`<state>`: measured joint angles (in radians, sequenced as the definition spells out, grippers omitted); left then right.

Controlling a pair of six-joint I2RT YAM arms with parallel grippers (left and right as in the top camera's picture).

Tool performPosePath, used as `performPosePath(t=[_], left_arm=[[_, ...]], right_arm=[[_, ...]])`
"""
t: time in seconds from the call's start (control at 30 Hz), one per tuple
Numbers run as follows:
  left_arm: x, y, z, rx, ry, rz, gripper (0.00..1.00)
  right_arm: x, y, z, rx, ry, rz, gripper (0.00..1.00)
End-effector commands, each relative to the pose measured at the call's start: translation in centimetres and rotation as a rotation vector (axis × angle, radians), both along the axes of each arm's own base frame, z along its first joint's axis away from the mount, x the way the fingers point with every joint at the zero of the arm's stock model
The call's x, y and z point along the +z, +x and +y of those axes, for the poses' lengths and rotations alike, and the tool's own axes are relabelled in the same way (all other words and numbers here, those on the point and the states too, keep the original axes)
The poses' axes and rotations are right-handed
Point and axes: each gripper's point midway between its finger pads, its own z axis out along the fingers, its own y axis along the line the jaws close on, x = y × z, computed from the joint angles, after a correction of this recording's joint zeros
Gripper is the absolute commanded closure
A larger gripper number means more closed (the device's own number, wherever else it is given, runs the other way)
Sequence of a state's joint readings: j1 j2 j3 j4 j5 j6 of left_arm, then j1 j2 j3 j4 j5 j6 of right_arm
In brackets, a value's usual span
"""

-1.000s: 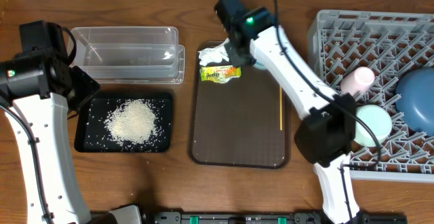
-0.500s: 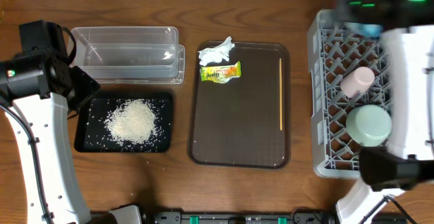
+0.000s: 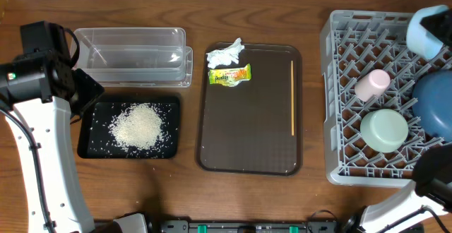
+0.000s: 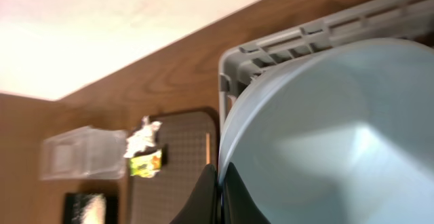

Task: Sort waste into correct bins and load items into the dishwasher rack
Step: 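Carry the light-blue bowl to the rack and place it upside down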

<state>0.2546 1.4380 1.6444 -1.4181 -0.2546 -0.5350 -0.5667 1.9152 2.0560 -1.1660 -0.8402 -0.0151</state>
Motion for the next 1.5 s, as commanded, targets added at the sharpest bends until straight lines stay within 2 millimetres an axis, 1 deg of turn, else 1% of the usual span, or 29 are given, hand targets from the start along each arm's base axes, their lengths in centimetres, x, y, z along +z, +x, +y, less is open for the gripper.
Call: performPosePath(t=[0.0, 0.1, 0.17, 0.3, 0.47, 0.57, 0.7, 0.77, 0.83, 0.97, 1.23, 1.3, 1.37, 1.47], left_arm=[[0.3, -0.3, 0.3, 0.01, 0.016, 0.0, 0.1], [0.3, -0.3, 0.3, 0.01, 0.016, 0.0, 0.1], [0.3, -0.3, 0.3, 0.01, 0.016, 0.0, 0.1], [0.3, -0.3, 0.3, 0.01, 0.016, 0.0, 0.1], [0.3, -0.3, 0.3, 0.01, 0.016, 0.0, 0.1], [0.3, -0.3, 0.3, 0.01, 0.016, 0.0, 0.1], [0.3, -0.3, 0.3, 0.01, 0.016, 0.0, 0.1], [0.3, -0.3, 0.3, 0.01, 0.016, 0.0, 0.1], [0.3, -0.3, 0.3, 0.01, 0.016, 0.0, 0.1], [0.3, -0.3, 0.3, 0.01, 0.016, 0.0, 0.1], [0.3, -0.3, 0.3, 0.01, 0.016, 0.0, 0.1], [0.3, -0.3, 0.3, 0.01, 0.016, 0.0, 0.1], [0.3, -0.3, 0.3, 0.01, 0.016, 0.0, 0.1], [0.3, -0.3, 0.3, 0.01, 0.016, 0.0, 0.1]], right_arm=[[1.9, -0.4, 1.4, 0.168, 0.24, -0.214, 0.99], [2.8, -0.3, 1.3, 0.263, 0.383, -0.358, 0.99], [2.0, 0.2, 0.9, 0.267, 0.44, -0.353, 0.99], [-1.0, 1.6, 0.0, 0.24, 0.499, -0.303, 0.99], [-4.1, 2.7, -0.8, 0.226, 0.521, -0.276, 0.99], [-6.7, 3.6, -1.4, 0.195, 0.531, -0.235, 0.99], [-9.8, 4.6, -2.1, 0.166, 0.594, -0.177, 0.99], [-10.8, 4.8, -2.4, 0.157, 0.606, -0.165, 0.99], [-11.3, 4.9, -2.7, 0.147, 0.601, -0.161, 0.99], [-11.5, 5.0, -3.4, 0.115, 0.581, -0.154, 0.99], [-13.0, 4.7, -5.8, -0.023, 0.561, -0.074, 0.98], [-13.2, 4.4, -6.4, -0.061, 0.549, -0.052, 0.97], [-13.0, 4.0, -6.8, -0.085, 0.531, -0.04, 0.92], [-12.6, 3.3, -7.5, -0.129, 0.492, -0.02, 0.9]])
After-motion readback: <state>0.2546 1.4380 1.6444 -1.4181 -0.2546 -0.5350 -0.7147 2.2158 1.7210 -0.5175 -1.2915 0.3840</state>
